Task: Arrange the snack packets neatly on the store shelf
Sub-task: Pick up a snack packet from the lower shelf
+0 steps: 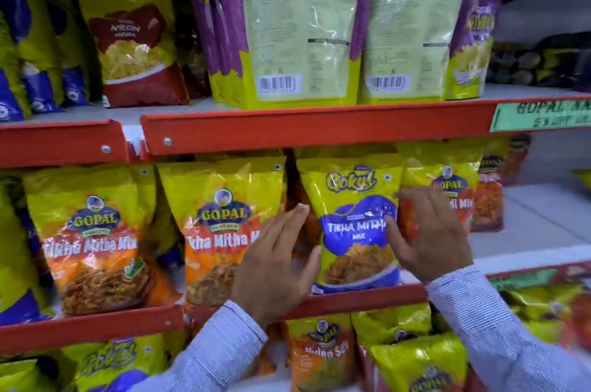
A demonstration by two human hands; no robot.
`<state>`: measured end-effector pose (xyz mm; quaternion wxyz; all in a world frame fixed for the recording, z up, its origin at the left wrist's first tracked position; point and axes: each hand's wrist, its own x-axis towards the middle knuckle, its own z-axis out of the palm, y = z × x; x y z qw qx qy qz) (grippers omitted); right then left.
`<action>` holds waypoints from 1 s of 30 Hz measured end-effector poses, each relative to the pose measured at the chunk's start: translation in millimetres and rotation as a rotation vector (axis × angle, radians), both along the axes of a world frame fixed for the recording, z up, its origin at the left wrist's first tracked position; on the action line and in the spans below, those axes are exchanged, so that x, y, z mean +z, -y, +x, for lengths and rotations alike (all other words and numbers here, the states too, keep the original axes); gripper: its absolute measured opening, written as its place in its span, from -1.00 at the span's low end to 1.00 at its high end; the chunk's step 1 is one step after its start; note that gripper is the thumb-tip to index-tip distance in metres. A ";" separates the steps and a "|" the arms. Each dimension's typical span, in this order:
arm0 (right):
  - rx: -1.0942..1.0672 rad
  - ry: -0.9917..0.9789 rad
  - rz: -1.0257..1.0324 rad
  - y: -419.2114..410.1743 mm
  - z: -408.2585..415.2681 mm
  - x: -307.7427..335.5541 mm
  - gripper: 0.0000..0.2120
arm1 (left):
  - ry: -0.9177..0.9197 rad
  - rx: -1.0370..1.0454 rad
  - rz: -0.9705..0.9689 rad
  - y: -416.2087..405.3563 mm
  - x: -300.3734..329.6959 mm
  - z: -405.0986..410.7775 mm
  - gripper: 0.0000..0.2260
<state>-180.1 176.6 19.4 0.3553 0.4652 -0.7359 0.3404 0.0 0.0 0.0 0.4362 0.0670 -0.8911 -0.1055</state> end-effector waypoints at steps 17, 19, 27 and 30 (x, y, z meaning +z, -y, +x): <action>0.467 0.779 -0.186 -32.0 6.4 -51.2 -0.37 | -0.012 -0.164 0.726 -30.3 -31.0 -5.5 -0.41; 0.494 0.754 -0.220 -39.0 33.3 -55.4 -0.41 | -0.088 -0.209 0.725 -32.8 -35.6 23.3 -0.44; 0.517 1.026 0.024 -8.9 117.6 -168.7 -0.57 | 0.144 0.004 0.751 -3.3 -157.1 124.8 -0.48; 0.504 1.232 0.155 22.1 126.3 -245.7 -0.52 | 0.236 0.023 0.918 13.6 -206.0 140.3 -0.42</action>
